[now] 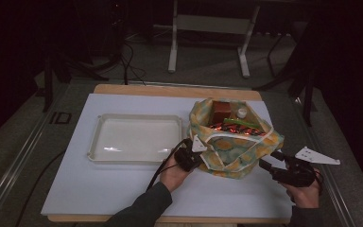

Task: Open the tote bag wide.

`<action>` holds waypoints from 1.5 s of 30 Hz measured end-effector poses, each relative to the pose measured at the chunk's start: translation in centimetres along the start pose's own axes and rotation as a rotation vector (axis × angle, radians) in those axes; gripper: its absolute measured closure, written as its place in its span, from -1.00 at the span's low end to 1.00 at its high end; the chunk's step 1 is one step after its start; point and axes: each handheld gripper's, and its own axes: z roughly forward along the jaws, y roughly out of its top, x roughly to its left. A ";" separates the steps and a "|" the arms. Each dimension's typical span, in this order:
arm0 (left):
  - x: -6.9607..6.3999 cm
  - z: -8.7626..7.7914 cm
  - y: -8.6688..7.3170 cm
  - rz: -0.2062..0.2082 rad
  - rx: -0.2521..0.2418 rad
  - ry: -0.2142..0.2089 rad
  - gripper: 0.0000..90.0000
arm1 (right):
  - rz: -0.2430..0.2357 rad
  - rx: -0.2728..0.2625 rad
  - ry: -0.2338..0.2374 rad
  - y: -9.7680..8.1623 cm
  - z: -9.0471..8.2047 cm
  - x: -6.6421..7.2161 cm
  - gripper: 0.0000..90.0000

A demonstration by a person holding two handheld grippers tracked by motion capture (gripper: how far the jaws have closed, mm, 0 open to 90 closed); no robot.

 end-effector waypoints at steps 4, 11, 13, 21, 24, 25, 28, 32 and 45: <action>0.0 0.1 0.0 -0.003 0.001 -0.004 0.99 | 0.017 -0.027 -0.013 0.2 0.1 -0.2 -0.40; 0.0 0.3 0.0 -0.006 0.001 -0.001 0.99 | 0.036 -0.059 -0.014 0.5 0.6 -0.4 -0.34; -0.1 0.4 -0.1 -0.004 0.001 0.001 0.99 | 0.035 -0.066 -0.019 0.6 0.7 -0.3 -0.15; -0.3 0.5 -0.1 -0.001 0.004 0.000 0.99 | 0.004 -0.064 -0.027 0.6 0.7 0.0 0.69; -0.3 0.6 -0.2 -0.001 0.006 -0.002 0.99 | -0.006 -0.064 -0.030 0.6 0.6 0.1 0.93; -0.3 0.6 -0.2 0.000 0.009 -0.003 0.99 | -0.012 -0.062 -0.033 0.5 0.6 0.1 0.98; -0.4 0.6 -0.3 0.001 0.012 -0.003 0.99 | -0.016 -0.058 -0.038 0.5 0.6 0.2 0.99; -0.3 0.6 -0.4 0.000 0.015 -0.011 0.98 | -0.017 -0.028 -0.049 0.1 0.9 0.0 1.00; -0.2 -0.4 -1.0 -0.028 0.008 -0.059 0.81 | -0.006 0.071 -0.079 -1.6 1.9 -0.8 1.00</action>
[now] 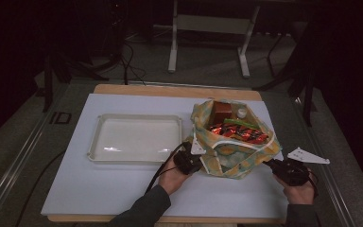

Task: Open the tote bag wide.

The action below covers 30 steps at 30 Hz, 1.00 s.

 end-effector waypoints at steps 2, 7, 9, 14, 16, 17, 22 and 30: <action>0.1 -0.5 -0.1 -0.008 -0.009 -0.012 0.67 | 0.008 0.017 -0.006 -0.3 0.2 -0.1 1.00; 0.4 -2.0 -0.6 -0.029 -0.033 -0.041 0.48 | 0.004 0.039 -0.018 -0.5 0.5 -0.3 1.00; 0.5 -2.6 -0.7 -0.026 -0.042 -0.052 0.42 | 0.001 0.047 -0.021 -0.6 0.6 -0.2 1.00; 0.8 -3.7 -1.0 -0.017 -0.072 -0.073 0.27 | -0.002 0.054 -0.020 -0.6 0.9 -0.2 1.00; 1.0 -4.0 -1.0 -0.027 -0.087 -0.083 0.20 | -0.002 0.056 -0.019 -0.6 0.9 -0.2 1.00; 1.0 -4.0 -1.0 -0.027 -0.087 -0.083 0.17 | -0.002 0.056 -0.019 -0.6 0.9 -0.2 1.00; 1.4 -5.3 -1.2 -0.031 -0.114 -0.104 0.08 | -0.002 0.054 -0.017 -0.7 0.8 -0.3 1.00; 1.5 -5.6 -0.5 -0.028 -0.156 -0.119 0.08 | -0.014 0.061 -0.010 -0.6 1.0 -0.1 1.00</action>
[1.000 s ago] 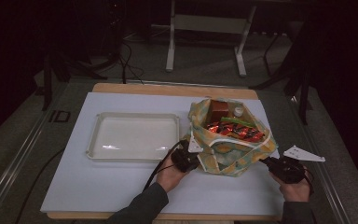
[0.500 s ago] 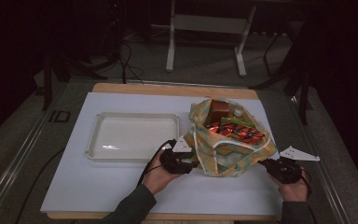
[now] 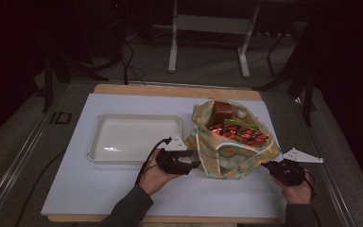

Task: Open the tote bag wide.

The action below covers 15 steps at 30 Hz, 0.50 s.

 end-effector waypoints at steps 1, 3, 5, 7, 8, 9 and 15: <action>0.0 0.1 0.3 0.001 -0.007 -0.004 0.08 | -0.001 0.001 0.002 0.0 0.0 0.0 1.00; -0.1 0.2 0.9 0.001 -0.022 -0.010 0.08 | -0.001 0.001 0.005 0.0 0.0 0.1 1.00; -0.1 0.4 1.2 -0.001 -0.029 -0.009 0.08 | -0.004 0.001 0.007 0.0 0.0 0.1 1.00; 0.2 0.9 1.9 -0.013 -0.044 -0.020 0.14 | -0.014 0.011 0.012 0.0 0.1 0.1 1.00; 0.3 1.3 2.1 -0.013 -0.043 -0.017 0.25 | -0.016 0.014 0.013 0.0 0.1 0.1 1.00; 0.3 1.6 2.2 -0.012 -0.037 -0.011 0.40 | -0.018 0.017 0.014 0.0 0.2 0.2 1.00; 0.5 3.7 1.6 -0.033 0.037 0.015 0.97 | -0.014 0.034 0.009 -0.2 0.6 -0.1 1.00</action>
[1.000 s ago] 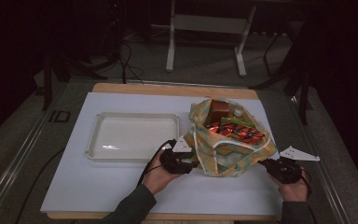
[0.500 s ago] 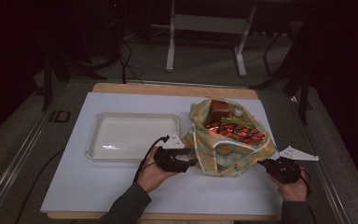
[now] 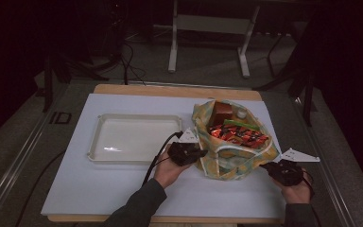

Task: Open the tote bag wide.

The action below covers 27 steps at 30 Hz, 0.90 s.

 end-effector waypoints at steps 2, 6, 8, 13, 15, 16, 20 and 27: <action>0.0 0.3 -0.1 0.000 0.015 0.010 0.98 | 0.003 0.003 -0.001 0.0 0.1 0.0 1.00; 0.9 1.4 -0.8 -0.054 0.080 0.052 0.98 | 0.009 0.020 -0.015 -0.3 0.6 -0.3 1.00; 1.2 1.7 -1.1 -0.072 0.099 0.072 0.98 | 0.017 0.027 -0.019 -0.4 0.9 -0.4 1.00; 1.5 2.5 -1.7 -0.103 0.139 0.105 0.98 | 0.020 0.075 -0.061 -0.7 1.6 -0.7 1.00; 1.4 2.6 -1.7 -0.102 0.153 0.116 0.98 | 0.019 0.098 -0.078 -0.8 1.8 -0.8 1.00; 1.4 2.6 -1.7 -0.102 0.156 0.120 0.98 | 0.024 0.104 -0.081 -0.9 1.9 -0.8 1.00; 1.5 2.1 -1.7 -0.101 0.137 0.118 0.96 | 0.026 0.096 -0.076 -0.8 1.6 -0.8 0.99; 1.4 1.5 -1.7 -0.088 0.121 0.123 0.93 | 0.032 0.060 -0.045 -0.4 -0.1 -1.1 0.35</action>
